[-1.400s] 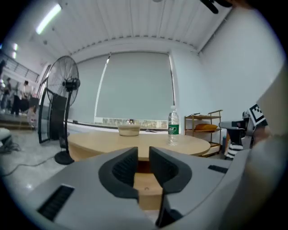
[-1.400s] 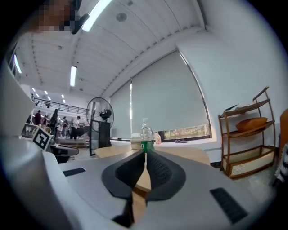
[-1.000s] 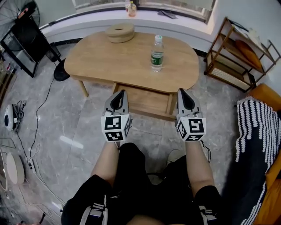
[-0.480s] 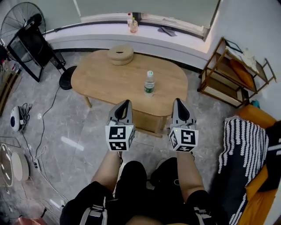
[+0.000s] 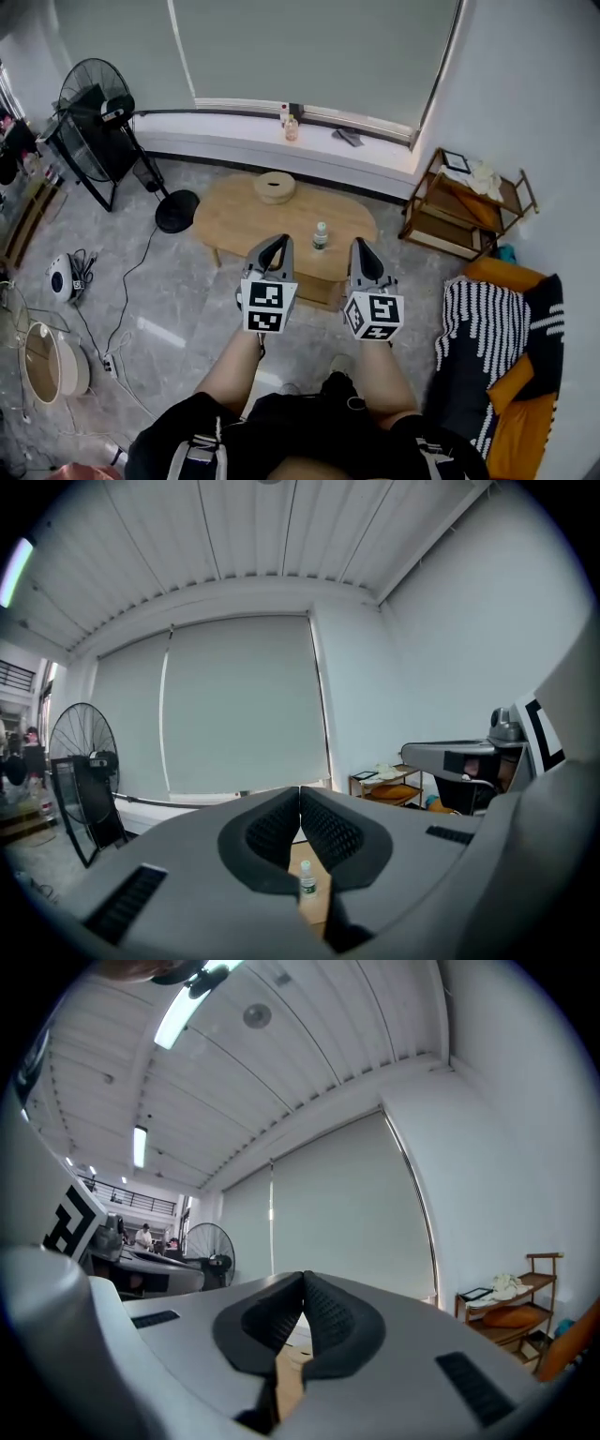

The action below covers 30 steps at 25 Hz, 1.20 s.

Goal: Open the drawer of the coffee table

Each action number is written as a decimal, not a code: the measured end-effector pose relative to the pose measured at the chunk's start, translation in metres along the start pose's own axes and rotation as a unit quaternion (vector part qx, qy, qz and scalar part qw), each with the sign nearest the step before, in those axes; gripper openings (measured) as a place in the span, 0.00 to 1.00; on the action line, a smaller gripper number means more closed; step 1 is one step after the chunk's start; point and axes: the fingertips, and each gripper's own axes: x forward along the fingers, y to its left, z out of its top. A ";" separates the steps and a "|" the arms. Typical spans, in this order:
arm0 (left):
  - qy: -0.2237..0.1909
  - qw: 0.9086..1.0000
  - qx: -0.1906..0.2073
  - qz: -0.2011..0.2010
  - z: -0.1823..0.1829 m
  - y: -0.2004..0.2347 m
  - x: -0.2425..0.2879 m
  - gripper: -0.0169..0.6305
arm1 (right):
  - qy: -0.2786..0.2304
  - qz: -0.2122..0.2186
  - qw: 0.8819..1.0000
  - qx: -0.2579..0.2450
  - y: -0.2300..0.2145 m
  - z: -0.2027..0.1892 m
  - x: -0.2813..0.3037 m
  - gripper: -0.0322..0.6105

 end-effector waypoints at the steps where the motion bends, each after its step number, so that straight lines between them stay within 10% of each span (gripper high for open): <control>1: -0.007 1.000 -0.002 0.002 0.013 0.002 -0.012 0.06 | -0.009 0.005 1.000 -0.002 0.009 0.017 -0.007 0.07; 30: -0.042 0.998 -0.020 0.042 0.067 -0.048 -0.089 0.06 | -0.062 0.062 0.996 -0.032 0.016 0.099 -0.078 0.07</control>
